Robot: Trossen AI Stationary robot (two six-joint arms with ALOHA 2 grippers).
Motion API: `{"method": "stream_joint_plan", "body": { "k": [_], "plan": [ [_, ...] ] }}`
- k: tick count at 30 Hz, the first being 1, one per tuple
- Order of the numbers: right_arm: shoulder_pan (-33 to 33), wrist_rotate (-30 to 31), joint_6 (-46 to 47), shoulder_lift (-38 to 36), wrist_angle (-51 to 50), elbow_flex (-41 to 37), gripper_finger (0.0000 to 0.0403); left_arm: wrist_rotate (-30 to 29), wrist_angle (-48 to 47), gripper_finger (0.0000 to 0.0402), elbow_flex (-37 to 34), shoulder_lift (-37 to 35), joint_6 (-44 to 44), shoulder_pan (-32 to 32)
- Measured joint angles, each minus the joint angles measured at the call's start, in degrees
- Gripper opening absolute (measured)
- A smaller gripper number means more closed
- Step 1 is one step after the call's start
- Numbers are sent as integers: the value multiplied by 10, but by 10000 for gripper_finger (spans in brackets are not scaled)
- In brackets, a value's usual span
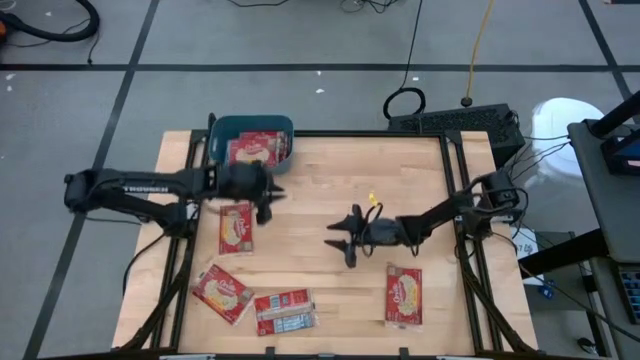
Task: Sort popcorn bags into baskets
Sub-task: Put the red popcorn bag into the blue bin
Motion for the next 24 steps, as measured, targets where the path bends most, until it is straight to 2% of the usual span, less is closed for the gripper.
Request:
{"method": "stream_joint_plan", "body": {
  "k": [4,8,12,15,19,24],
  "plan": [
    [43,39,18,-12,-102,43,208,-91,54,90,-14,3,-43,-125],
    [84,59,37,-28,-238,93,208,-143,116,90,-26,5,-58,-223],
    [139,195,52,-48,-332,126,208,-208,182,90,-45,5,-65,-299],
    [175,239,75,-61,-347,128,208,-246,228,90,-64,8,-64,-343],
    [220,240,133,-75,-391,128,208,-260,265,90,-88,13,-79,-385],
    [270,252,192,-73,-454,128,208,-264,287,90,-101,29,-98,-405]
  ]
}}
